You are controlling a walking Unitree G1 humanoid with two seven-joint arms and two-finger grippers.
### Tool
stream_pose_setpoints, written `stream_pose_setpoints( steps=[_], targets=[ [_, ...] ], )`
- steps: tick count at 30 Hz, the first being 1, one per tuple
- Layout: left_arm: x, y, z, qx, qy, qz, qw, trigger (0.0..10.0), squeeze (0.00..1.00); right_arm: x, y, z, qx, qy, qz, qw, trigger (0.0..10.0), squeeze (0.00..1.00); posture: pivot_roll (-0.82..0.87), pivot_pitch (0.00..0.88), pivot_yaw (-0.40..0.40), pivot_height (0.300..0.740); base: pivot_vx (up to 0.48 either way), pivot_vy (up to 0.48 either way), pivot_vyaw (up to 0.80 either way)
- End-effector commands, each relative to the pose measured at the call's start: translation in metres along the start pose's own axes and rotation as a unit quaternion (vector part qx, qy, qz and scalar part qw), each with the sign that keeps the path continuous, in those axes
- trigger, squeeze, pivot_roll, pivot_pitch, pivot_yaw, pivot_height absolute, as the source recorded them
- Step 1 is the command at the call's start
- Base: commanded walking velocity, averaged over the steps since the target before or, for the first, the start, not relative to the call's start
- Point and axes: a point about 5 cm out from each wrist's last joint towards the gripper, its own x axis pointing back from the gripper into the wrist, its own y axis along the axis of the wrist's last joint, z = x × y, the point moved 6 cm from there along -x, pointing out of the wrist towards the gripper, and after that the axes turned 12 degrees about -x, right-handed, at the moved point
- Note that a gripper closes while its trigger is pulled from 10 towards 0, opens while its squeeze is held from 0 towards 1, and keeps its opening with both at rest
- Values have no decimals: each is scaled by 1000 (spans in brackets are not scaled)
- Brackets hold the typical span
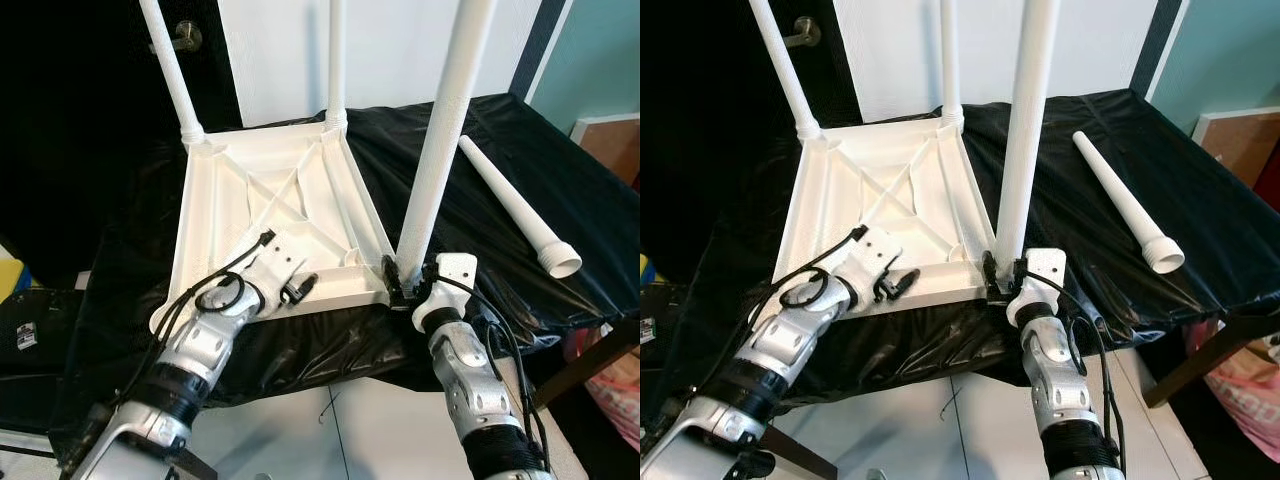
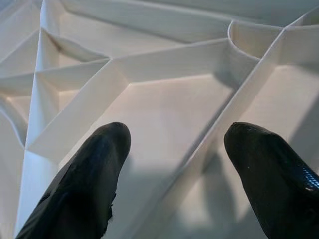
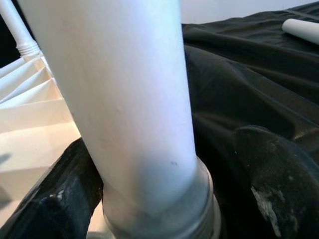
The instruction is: Building children table
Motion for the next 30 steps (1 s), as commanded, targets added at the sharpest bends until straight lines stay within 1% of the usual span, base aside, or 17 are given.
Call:
stream_pose_setpoints(
  steps=[1, 8, 9, 10, 11, 12, 14, 15, 18, 19, 22, 25, 26, 27, 28, 29, 30],
  targets=[
    [-3, -14, 12, 18, 38, 40, 998, 10000, 0, 2, 1, 1, 1, 1, -1, 1000, 10000, 0, -21, 18, 34, 740, 0, 0, 0],
    [-10, -18, 15, 39, 25, 61, 997, 10000, 0, 2, 3, 0, 1, 0, -4, 1000, 10000, 0, -28, 19, 39, 740, 0, 0, 0],
    [-12, -18, 15, 49, 18, 65, 997, 10000, 0, 2, 4, 0, 3, -1, -6, 1000, 10000, 0, -28, 19, 39, 740, 0, 0, 0],
    [-12, -18, 15, 49, 18, 65, 997, 10000, 0, 2, 4, 0, 3, -1, -6, 1000, 10000, 0, -28, 19, 39, 740, 0, 0, 0],
    [-14, -19, 16, 63, 11, 72, 995, 10000, 0, 1, 5, -1, 7, 0, -8, 1000, 10000, 0, -36, 22, 43, 740, 0, 0, 0],
    [-16, -23, 11, 70, -11, 87, 994, 10000, 0, 2, 6, -1, 9, 2, -9, 1000, 10000, 0, -36, 22, 43, 740, 0, 0, 0],
    [-16, -23, 11, 70, -11, 87, 994, 10000, 0, 2, 6, -1, 9, 2, -9, 1000, 10000, 0, -36, 22, 43, 740, 0, 0, 0],
    [-17, -28, 7, 75, -24, 101, 992, 10000, 0, 2, 6, -1, 15, 3, -8, 1000, 10000, 0, -39, 22, 45, 740, 0, 0, 0],
    [-19, -31, 1, 62, -45, 114, 991, 10000, 0, 3, 6, -2, 18, 3, -7, 1000, 10000, 0, -47, 16, 53, 740, 0, 0, 0],
    [-19, -31, 1, 62, -45, 114, 991, 10000, 0, 3, 6, -2, 18, 3, -7, 1000, 10000, 0, -47, 16, 53, 740, 0, 0, 0],
    [-20, -39, 2, 87, -40, 136, 986, 10000, 0, 2, 6, -2, 16, 0, -9, 1000, 10000, 0, -50, 12, 56, 740, 0, 0, 0],
    [-21, -41, 3, 98, -36, 141, 984, 10000, 0, 1, 7, -1, 16, 0, -10, 1000, 10000, 0, -52, 8, 58, 740, 0, 0, 0],
    [-22, -39, 5, 113, -36, 137, 983, 10000, 0, 1, 7, -1, 15, 0, -11, 1000, 10000, 0, -53, 4, 59, 740, 0, 0, 0],
    [-22, -39, 5, 113, -36, 137, 983, 10000, 0, 1, 7, -1, 15, 0, -11, 1000, 10000, 0, -53, 4, 59, 740, 0, 0, 0],
    [-23, -37, 7, 118, -36, 131, 984, 6471, 0, 0, 8, 0, 15, 0, -12, 1000, 10000, 0, -51, 0, 59, 740, 0, 0, 0],
    [-23, -37, 7, 118, -36, 131, 984, 6471, 0, 0, 8, 0, 15, 0, -12, 1000, 10000, 0, -51, 0, 59, 740, 0, 0, 0],
    [-24, -36, 9, 122, -36, 128, 984, 3020, 0, -1, 8, 1, 15, 1, -13, 1000, 10000, 0, -51, 0, 59, 740, 0, 0, 0]
  ],
)
